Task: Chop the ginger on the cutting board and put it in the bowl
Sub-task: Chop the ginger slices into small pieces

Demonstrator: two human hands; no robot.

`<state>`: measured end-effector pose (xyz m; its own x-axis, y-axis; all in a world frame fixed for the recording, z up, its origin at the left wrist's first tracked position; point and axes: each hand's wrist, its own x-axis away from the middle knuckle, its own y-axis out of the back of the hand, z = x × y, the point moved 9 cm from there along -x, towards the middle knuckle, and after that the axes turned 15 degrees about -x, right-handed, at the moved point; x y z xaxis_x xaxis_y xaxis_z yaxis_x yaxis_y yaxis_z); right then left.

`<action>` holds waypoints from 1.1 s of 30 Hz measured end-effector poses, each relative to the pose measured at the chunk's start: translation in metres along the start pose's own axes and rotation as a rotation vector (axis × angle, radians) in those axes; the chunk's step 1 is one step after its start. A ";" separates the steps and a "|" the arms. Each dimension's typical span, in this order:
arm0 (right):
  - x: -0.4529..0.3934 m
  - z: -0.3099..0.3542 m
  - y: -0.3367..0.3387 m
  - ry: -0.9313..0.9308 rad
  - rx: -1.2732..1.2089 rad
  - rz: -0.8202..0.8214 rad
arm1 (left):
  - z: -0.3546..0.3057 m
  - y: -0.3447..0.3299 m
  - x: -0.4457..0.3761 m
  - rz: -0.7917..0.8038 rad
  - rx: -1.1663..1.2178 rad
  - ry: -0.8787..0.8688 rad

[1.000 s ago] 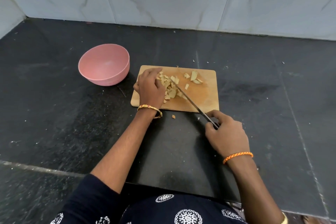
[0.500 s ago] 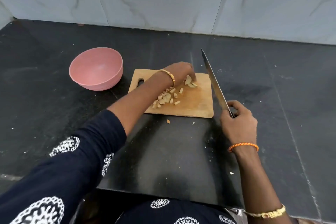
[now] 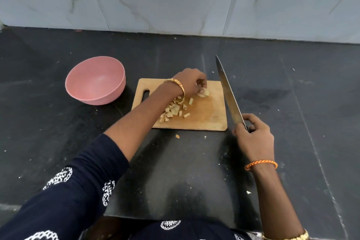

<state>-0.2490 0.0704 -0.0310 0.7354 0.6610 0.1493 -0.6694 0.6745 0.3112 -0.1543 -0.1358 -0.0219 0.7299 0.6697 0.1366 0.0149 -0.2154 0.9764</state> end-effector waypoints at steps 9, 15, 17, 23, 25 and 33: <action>-0.001 0.001 -0.003 -0.006 -0.034 0.036 | -0.003 0.005 0.010 -0.090 -0.099 0.146; 0.002 0.000 -0.005 -0.030 -0.033 0.062 | -0.011 0.000 0.017 -0.160 -0.092 0.154; 0.004 0.000 -0.007 -0.035 -0.033 0.079 | -0.010 0.000 0.016 -0.112 -0.051 0.151; 0.008 0.001 -0.006 -0.038 -0.067 0.089 | -0.015 -0.005 0.022 -0.032 0.017 0.125; 0.009 0.000 -0.004 -0.046 -0.071 0.080 | -0.016 -0.008 0.028 -0.037 0.037 0.116; 0.010 -0.004 0.005 -0.067 -0.053 0.052 | 0.012 0.019 0.047 -0.407 0.269 0.317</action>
<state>-0.2452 0.0820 -0.0321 0.7036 0.6733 0.2272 -0.7103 0.6575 0.2513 -0.1116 -0.1165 0.0008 0.3893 0.9076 -0.1573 0.4548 -0.0409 0.8897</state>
